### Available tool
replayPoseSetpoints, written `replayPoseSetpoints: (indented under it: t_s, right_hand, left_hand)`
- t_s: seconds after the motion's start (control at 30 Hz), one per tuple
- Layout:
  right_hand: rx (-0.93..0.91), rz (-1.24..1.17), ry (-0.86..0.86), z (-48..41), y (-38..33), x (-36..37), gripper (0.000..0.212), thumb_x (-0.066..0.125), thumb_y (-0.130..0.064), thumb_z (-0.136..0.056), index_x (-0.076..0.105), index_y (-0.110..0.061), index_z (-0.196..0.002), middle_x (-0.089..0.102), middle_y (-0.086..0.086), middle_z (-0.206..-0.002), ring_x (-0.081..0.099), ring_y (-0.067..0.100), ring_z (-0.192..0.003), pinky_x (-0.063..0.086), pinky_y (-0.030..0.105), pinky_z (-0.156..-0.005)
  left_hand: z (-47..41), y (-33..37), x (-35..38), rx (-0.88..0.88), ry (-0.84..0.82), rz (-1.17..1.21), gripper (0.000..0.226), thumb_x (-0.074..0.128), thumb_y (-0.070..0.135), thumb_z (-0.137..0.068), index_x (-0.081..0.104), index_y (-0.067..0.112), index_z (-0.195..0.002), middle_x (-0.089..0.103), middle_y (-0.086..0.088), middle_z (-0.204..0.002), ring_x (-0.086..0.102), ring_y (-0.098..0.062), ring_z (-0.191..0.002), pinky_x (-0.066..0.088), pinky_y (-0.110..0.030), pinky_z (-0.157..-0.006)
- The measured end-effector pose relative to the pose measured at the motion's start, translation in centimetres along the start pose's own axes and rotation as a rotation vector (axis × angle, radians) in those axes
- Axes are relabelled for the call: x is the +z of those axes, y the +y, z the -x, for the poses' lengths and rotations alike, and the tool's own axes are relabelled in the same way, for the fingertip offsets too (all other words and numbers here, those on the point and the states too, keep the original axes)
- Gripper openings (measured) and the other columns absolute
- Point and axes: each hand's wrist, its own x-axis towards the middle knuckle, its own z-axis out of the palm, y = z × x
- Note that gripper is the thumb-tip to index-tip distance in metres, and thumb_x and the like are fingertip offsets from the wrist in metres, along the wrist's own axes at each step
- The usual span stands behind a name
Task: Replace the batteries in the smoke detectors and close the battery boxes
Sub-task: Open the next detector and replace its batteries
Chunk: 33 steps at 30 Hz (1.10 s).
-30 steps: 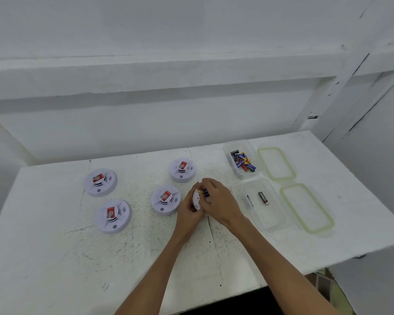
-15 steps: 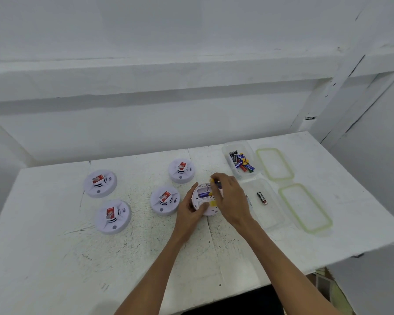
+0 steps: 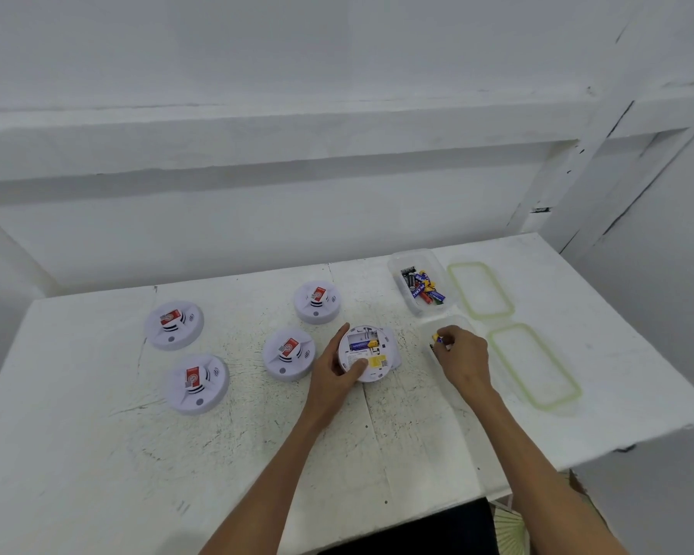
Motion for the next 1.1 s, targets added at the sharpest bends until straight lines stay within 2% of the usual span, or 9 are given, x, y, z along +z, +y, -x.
replayPoseSetpoints:
  t_s: [0.1, 0.23, 0.33, 0.4, 0.57, 0.63, 0.8, 0.93, 1.1]
  right_hand:
    - [0.034, 0.007, -0.020, 0.1, 0.4, 0.3, 0.020, 0.065, -0.011, -0.092, 0.071, -0.006, -0.111, 0.073, 0.012, -0.103, 0.066, 0.025, -0.094, 0.050, 0.031, -0.083]
    - [0.073, 0.053, -0.039, 0.0, 0.4, 0.3, 0.022, 0.057, -0.005, -0.093, 0.072, -0.007, -0.109, 0.073, 0.010, -0.104, 0.065, 0.024, -0.093, 0.044, 0.026, -0.075]
    - [0.074, 0.080, -0.023, 0.0, 0.0, 0.1, 0.025, 0.051, -0.004, -0.093, 0.073, -0.010, -0.105, 0.074, 0.006, -0.102, 0.063, 0.021, -0.084, 0.046, 0.027, -0.069]
    - [0.052, 0.072, 0.023, 0.2, -0.6, 0.0, 0.025, 0.050, -0.005, -0.093, 0.072, -0.011, -0.103, 0.074, 0.005, -0.100, 0.063, 0.021, -0.085, 0.048, 0.029, -0.070]
    - [-0.080, 0.076, 0.149, 0.9, -2.7, 0.3, 0.020, 0.055, -0.009, -0.093, 0.072, -0.013, -0.102, 0.068, 0.004, -0.106, 0.057, 0.026, -0.102, 0.044, 0.033, -0.076]
    - [-0.125, 0.038, 0.161, 1.1, -3.6, 0.5, 0.018, 0.058, -0.009, -0.092, 0.072, -0.013, -0.102, 0.066, 0.003, -0.106, 0.057, 0.024, -0.100, 0.044, 0.031, -0.078]
    - [-0.217, -0.127, 0.085, 2.2, -5.9, 1.2, 0.013, 0.059, -0.013, -0.094, 0.071, -0.016, -0.096, 0.069, -0.006, -0.085, 0.063, 0.009, -0.073, 0.049, 0.020, -0.069]
    - [-0.175, -0.177, -0.084, 3.2, -7.5, 2.4, 0.016, 0.060, -0.022, -0.096, 0.073, -0.015, -0.090, 0.070, -0.007, -0.076, 0.065, 0.001, -0.068, 0.045, 0.005, -0.058]
    - [-0.112, -0.179, -0.121, 3.7, -8.1, 3.3, 0.017, 0.059, -0.019, -0.095, 0.075, -0.013, -0.097, 0.068, -0.007, -0.077, 0.061, -0.007, -0.068, 0.043, -0.001, -0.060]
  left_hand:
    - [0.0, -0.1, 0.0, -0.012, 0.001, 0.004, 0.067, 0.074, 0.017, -0.095, 0.044, 0.024, -0.154, 0.063, 0.012, -0.138, 0.064, -0.002, -0.122, 0.058, -0.024, -0.092]
    - [0.0, 0.0, -0.1, -0.017, -0.003, 0.010, 0.067, 0.074, 0.015, -0.095, 0.044, 0.024, -0.154, 0.063, 0.013, -0.137, 0.065, -0.002, -0.121, 0.058, -0.023, -0.091]
    - [0.0, 0.0, -0.1, -0.019, -0.008, 0.009, 0.067, 0.073, 0.014, -0.095, 0.043, 0.022, -0.154, 0.063, 0.012, -0.136, 0.065, 0.003, -0.119, 0.058, -0.021, -0.088]
    - [0.0, 0.0, -0.1, -0.018, -0.005, 0.009, 0.067, 0.074, 0.014, -0.095, 0.043, 0.022, -0.154, 0.063, 0.011, -0.137, 0.065, 0.003, -0.118, 0.058, -0.020, -0.088]
    - [-0.2, -0.1, 0.0, -0.004, 0.000, -0.008, 0.068, 0.075, 0.017, -0.095, 0.044, 0.022, -0.155, 0.063, 0.007, -0.141, 0.064, 0.000, -0.122, 0.058, -0.025, -0.094]
    - [-0.2, -0.1, 0.0, -0.001, 0.000, -0.010, 0.068, 0.075, 0.017, -0.095, 0.044, 0.023, -0.154, 0.063, 0.009, -0.140, 0.063, -0.001, -0.123, 0.058, -0.026, -0.096]
    - [-0.1, -0.2, 0.0, 0.015, 0.005, 0.019, 0.066, 0.074, 0.015, -0.095, 0.045, 0.022, -0.154, 0.064, 0.005, -0.141, 0.064, -0.007, -0.125, 0.058, -0.028, -0.097]
    - [0.0, -0.1, 0.1, 0.018, 0.010, 0.039, 0.064, 0.073, 0.014, -0.096, 0.045, 0.022, -0.153, 0.064, 0.002, -0.141, 0.065, -0.011, -0.124, 0.058, -0.030, -0.098]
    - [0.1, 0.4, 0.1, 0.005, 0.024, 0.084, 0.048, 0.063, 0.014, -0.102, 0.049, 0.032, -0.145, 0.063, 0.003, -0.141, 0.065, -0.014, -0.124, 0.059, -0.032, -0.096]
